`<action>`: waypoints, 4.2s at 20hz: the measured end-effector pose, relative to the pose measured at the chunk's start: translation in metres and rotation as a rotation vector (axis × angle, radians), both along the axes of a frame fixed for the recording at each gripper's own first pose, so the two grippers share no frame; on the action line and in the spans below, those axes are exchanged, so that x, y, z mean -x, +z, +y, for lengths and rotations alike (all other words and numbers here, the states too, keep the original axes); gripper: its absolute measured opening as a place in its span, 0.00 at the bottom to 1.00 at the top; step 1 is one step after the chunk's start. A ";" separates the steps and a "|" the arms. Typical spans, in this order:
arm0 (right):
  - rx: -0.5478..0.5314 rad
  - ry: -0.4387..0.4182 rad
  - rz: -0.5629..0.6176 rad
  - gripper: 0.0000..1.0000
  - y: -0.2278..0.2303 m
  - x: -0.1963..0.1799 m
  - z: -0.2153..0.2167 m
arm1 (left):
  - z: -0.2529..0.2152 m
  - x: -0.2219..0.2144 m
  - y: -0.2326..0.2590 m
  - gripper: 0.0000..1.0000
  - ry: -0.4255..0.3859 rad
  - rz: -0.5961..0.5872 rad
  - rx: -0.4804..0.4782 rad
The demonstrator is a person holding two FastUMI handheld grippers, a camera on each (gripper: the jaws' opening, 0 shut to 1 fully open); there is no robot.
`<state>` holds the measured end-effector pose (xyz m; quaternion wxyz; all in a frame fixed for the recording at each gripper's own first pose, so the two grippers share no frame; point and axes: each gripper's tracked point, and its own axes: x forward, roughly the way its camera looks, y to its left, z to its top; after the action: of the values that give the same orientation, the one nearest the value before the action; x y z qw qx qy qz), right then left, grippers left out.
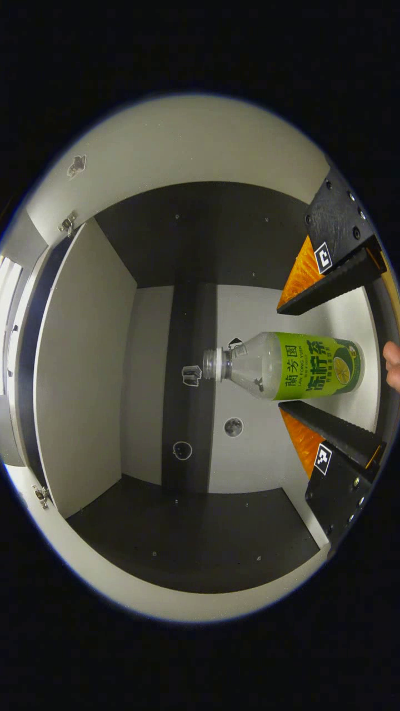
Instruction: Grasp the bottle in the cabinet with the left hand and place it on the coaster, then close the right door with the right hand and the left door with the left hand.
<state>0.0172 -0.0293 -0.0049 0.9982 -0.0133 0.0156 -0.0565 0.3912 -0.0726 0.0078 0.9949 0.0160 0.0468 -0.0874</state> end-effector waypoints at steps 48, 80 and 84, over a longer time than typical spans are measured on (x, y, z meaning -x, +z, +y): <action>0.014 0.105 0.028 0.84 0.022 0.016 0.019 | 0.010 0.326 -0.250 0.72 0.046 0.088 -0.034; -0.025 0.155 0.064 0.84 -0.008 -0.001 0.026 | -0.005 0.346 -0.177 0.95 -0.069 0.090 0.052; -0.021 0.175 0.046 0.84 -0.009 -0.001 0.028 | 0.004 0.348 -0.133 0.95 -0.053 0.048 0.051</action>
<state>0.0185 -0.0011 -0.0141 0.9988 -0.0054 0.0378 0.0314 0.0434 -0.0687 -0.1252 0.9910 -0.0102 0.0680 -0.1151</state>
